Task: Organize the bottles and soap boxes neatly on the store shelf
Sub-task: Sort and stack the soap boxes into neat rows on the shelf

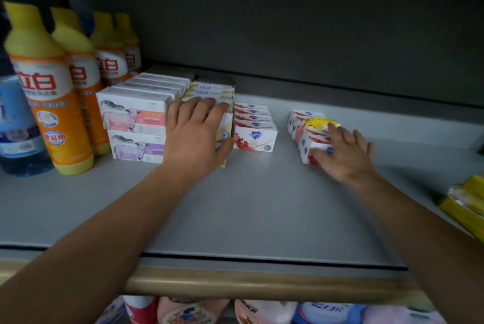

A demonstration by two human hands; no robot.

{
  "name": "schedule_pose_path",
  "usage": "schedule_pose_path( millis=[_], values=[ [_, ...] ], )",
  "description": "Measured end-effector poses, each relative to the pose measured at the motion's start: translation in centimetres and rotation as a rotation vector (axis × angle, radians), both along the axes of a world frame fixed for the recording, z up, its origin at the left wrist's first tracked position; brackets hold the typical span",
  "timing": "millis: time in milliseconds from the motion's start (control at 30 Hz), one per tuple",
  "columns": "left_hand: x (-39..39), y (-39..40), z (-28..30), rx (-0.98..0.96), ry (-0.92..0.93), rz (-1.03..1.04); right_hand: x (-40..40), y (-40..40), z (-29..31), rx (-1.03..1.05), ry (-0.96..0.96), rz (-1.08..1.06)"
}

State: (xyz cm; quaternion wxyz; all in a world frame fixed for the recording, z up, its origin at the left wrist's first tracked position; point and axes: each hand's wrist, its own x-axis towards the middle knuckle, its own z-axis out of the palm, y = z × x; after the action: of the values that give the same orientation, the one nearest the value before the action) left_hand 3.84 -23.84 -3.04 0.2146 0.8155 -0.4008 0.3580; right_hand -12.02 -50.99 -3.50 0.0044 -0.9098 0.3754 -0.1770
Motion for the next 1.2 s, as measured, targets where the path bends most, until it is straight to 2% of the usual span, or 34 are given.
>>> schedule_pose_path(
  millis=[67,200,400,467,567,633,700,767,833,1000,1100,1200],
  values=[
    [0.0,0.0,0.1,0.011,-0.002,-0.001,-1.3,0.1,-1.3,0.0,0.046,0.006],
    [-0.4,0.3,0.3,0.065,0.002,0.022,-2.8,1.4,-1.1,-0.214,-0.026,0.038],
    [-0.8,1.1,2.4,0.174,0.041,0.032,-4.7,4.7,-0.1,-0.112,-0.29,0.261],
    [-1.7,1.6,3.2,0.133,0.002,-0.004,-4.9,6.5,0.5,-0.109,-0.378,0.37],
    [-4.3,2.9,3.0,-0.052,0.007,-0.248,-4.8,9.9,1.2,-0.043,-0.438,0.503],
    [-6.0,3.9,1.9,-0.117,0.215,-0.401,-4.3,12.3,1.4,0.029,-0.459,0.582],
    [-6.8,4.6,0.8,-0.125,0.559,-0.519,-3.6,14.4,1.2,0.142,-0.511,0.659],
    [-6.8,5.5,0.0,-0.233,0.897,-0.624,-2.9,16.4,1.1,0.359,-0.598,0.69],
    [-6.4,6.5,-0.5,-0.378,1.077,-0.634,-2.2,17.8,0.9,0.532,-0.666,0.69],
    [-5.4,7.7,-1.6,-0.635,1.339,-0.56,-1.0,19.4,-1.1,0.718,-0.587,0.793],
    [-4.9,7.5,-1.7,-0.674,1.388,-0.545,-0.7,18.9,-2.1,0.844,-0.614,0.852],
    [-4.7,7.4,-2.0,-0.696,1.396,-0.56,-0.7,17.9,-2.5,0.847,-0.641,0.869]
  ],
)
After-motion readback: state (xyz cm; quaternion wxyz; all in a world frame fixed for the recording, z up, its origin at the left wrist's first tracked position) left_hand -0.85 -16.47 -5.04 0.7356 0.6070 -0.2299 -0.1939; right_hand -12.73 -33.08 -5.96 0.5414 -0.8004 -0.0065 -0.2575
